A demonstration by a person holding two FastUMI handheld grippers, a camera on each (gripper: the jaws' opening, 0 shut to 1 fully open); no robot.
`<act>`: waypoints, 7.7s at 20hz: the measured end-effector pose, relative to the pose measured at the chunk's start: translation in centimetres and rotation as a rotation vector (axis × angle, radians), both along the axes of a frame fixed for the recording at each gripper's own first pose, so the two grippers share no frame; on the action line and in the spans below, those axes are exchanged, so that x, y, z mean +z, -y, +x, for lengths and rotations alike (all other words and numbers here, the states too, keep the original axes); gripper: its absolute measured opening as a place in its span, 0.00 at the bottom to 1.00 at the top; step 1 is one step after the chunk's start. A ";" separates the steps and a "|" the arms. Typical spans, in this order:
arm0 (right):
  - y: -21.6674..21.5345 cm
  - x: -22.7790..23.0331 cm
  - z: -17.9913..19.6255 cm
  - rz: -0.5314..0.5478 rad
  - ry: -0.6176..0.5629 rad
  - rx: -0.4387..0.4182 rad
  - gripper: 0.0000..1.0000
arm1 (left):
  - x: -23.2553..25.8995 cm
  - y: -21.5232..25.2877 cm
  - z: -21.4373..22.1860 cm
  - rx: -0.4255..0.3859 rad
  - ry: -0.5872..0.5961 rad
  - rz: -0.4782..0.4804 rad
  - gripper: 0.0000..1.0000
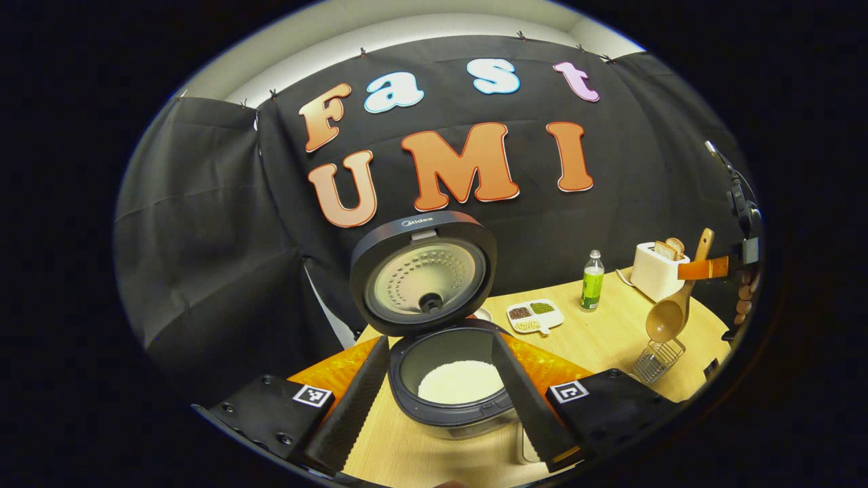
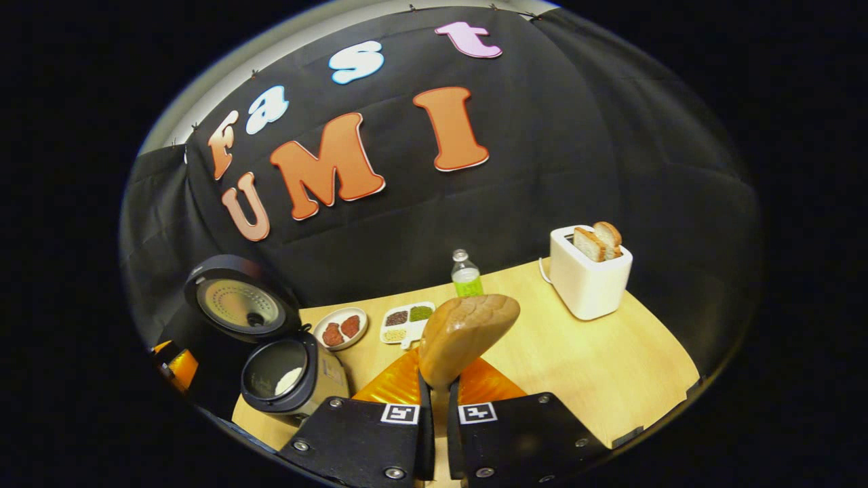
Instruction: Close the left gripper, press the button to open the rice cooker; take a wooden spoon from the chopstick holder with the right hand, scoop a spoonful of rice and pour it into the rice cooker, then put the wooden spoon back into the chopstick holder.
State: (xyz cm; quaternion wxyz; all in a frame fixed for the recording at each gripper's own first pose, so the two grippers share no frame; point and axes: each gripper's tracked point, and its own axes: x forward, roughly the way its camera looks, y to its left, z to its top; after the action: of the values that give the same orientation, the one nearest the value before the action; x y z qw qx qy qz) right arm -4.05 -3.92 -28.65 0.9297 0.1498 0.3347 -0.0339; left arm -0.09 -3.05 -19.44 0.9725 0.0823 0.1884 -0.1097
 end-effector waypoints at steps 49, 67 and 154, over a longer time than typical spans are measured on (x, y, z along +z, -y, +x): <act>10.8 -5.8 -8.0 -0.165 -0.233 -0.165 0.90 | 9.7 -0.9 13.8 0.108 0.002 -0.238 0.94; 13.1 3.0 -9.0 -0.222 -0.088 -0.224 0.89 | -0.9 0.8 16.3 0.151 -0.473 -0.235 0.98; -9.5 24.3 6.3 -0.215 0.564 0.161 0.89 | 16.6 -1.5 6.2 -0.015 0.386 -0.242 1.00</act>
State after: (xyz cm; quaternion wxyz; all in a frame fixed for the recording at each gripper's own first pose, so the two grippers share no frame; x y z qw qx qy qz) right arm 2.29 5.53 -4.33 0.9961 0.0271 0.0689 0.0474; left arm 6.10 -1.56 -2.81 0.9924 -0.0140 -0.0165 -0.1209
